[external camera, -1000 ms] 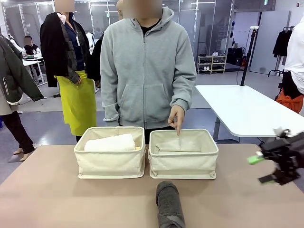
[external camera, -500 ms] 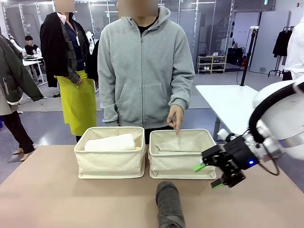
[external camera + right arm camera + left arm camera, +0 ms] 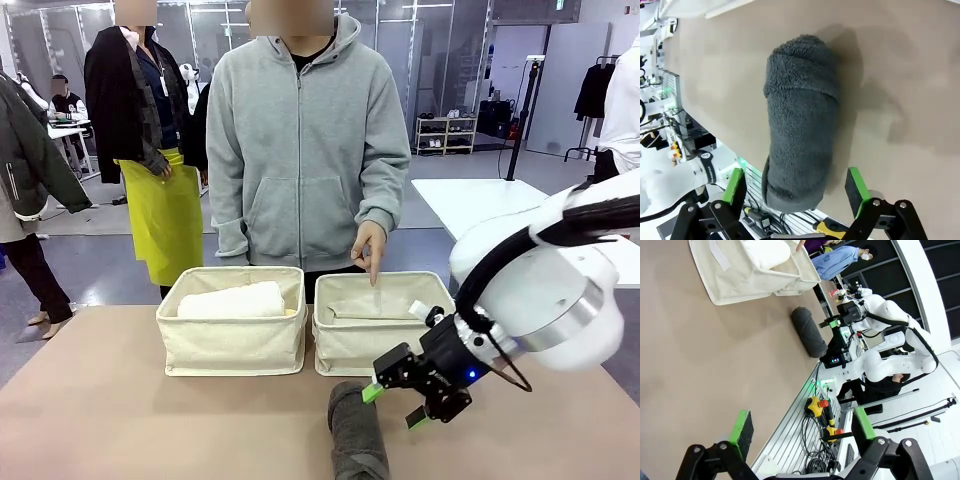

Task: Divide the towels into two baskets.
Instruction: Pick up one hotel-folded towel from the bottom of the table and place it in the Fabric basket indicated by the person.

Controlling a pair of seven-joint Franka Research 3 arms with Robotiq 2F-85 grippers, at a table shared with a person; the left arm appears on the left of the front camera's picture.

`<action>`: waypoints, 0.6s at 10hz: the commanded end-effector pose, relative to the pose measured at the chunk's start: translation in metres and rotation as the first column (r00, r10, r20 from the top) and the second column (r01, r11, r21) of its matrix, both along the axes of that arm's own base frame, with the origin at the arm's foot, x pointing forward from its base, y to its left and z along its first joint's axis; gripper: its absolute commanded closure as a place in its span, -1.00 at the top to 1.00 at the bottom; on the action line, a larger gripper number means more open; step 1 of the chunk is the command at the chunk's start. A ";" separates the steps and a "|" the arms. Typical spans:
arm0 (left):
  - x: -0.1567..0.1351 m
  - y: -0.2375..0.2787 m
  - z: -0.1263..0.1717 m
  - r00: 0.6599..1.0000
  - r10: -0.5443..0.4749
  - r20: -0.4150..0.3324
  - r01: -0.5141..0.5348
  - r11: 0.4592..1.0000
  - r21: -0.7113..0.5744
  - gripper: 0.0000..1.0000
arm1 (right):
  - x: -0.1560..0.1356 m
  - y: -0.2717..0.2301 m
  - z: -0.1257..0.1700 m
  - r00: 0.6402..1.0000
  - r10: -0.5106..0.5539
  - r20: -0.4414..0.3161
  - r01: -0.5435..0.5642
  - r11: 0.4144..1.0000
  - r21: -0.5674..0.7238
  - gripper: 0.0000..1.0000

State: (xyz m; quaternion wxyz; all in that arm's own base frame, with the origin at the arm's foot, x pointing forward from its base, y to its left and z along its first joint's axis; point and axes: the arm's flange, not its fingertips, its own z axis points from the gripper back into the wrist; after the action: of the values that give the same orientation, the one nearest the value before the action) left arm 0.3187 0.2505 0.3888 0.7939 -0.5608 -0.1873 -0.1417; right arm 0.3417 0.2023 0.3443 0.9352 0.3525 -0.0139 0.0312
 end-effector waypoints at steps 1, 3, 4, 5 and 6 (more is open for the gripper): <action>-0.004 0.001 0.004 1.000 -0.002 0.005 0.002 1.000 0.006 1.00 | -0.027 0.010 -0.014 1.000 -0.021 0.002 0.021 0.999 -0.038 1.00; -0.004 0.001 0.004 1.000 -0.002 0.005 0.002 1.000 0.006 1.00 | -0.026 0.027 -0.025 1.000 0.005 -0.003 -0.005 0.997 -0.075 1.00; -0.004 0.001 0.004 1.000 -0.002 0.005 0.002 1.000 0.006 1.00 | -0.025 0.034 -0.029 1.000 0.013 -0.004 -0.014 0.996 -0.087 1.00; -0.004 0.001 0.004 1.000 -0.002 0.005 0.002 1.000 0.006 1.00 | -0.023 0.039 -0.031 1.000 0.020 0.007 -0.019 0.996 -0.085 1.00; -0.004 0.001 0.004 1.000 -0.002 0.005 0.002 1.000 0.006 1.00 | -0.021 0.046 -0.033 1.000 0.024 0.016 -0.022 0.996 -0.085 1.00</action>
State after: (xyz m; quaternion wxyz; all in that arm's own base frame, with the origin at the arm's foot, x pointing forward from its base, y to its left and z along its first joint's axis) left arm 0.3187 0.2505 0.3888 0.7939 -0.5608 -0.1874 -0.1417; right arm 0.3241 0.2373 0.3154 0.9466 0.3168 -0.0052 0.0599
